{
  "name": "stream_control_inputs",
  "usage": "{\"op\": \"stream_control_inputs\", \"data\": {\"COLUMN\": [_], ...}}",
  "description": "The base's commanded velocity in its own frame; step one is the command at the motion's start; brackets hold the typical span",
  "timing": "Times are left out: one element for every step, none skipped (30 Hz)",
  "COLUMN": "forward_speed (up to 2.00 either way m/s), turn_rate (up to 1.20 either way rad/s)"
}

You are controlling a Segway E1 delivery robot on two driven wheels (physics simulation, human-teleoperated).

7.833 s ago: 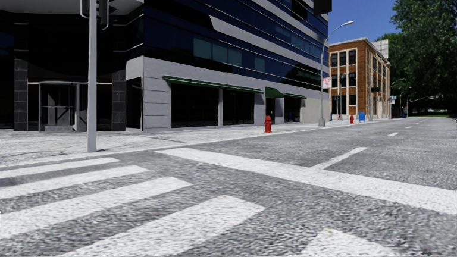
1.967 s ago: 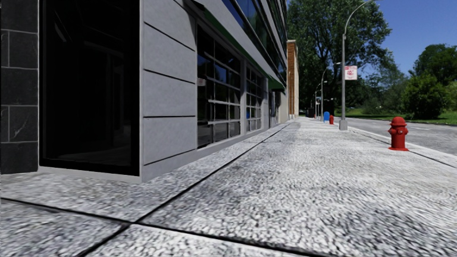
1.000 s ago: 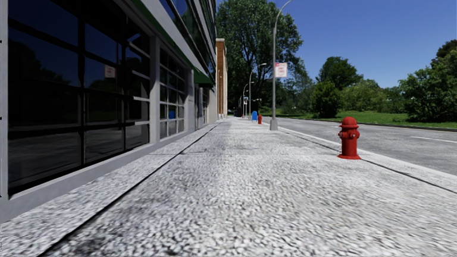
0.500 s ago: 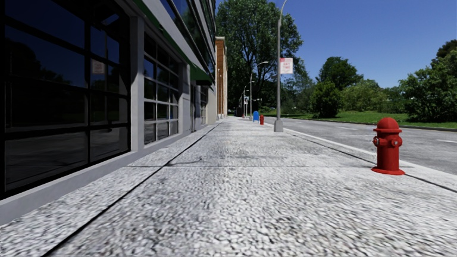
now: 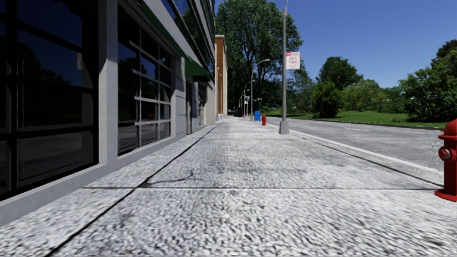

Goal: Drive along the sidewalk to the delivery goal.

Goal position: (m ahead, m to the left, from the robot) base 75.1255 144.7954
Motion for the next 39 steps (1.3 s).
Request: {"op": "stream_control_inputs", "data": {"forward_speed": [2.0, 2.0, 2.0, 2.0, 2.0, 2.0, 2.0, 2.0, 2.0, 2.0, 2.0, 2.0, 2.0, 2.0, 2.0, 2.0, 2.0, 2.0, 2.0, 2.0, 2.0, 2.0, 2.0, 2.0, 2.0, 2.0, 2.0, 2.0, 2.0, 2.0, 2.0, 2.0, 2.0, 2.0, 2.0, 2.0, 2.0, 2.0, 2.0], "turn_rate": [0.0, 0.0, 0.0, 0.0, 0.0, 0.0, 0.0, 0.0, 0.0, 0.0, 0.0, 0.0, 0.0, 0.0, 0.0, 0.0, 0.0, 0.0, 0.0, 0.0, 0.0, 0.0, 0.0, 0.0, 0.0, 0.0, 0.0, 0.0, 0.0, 0.0, 0.0, 0.0, 0.0, 0.0, 0.0, 0.0, 0.0, 0.0, 0.0]}}
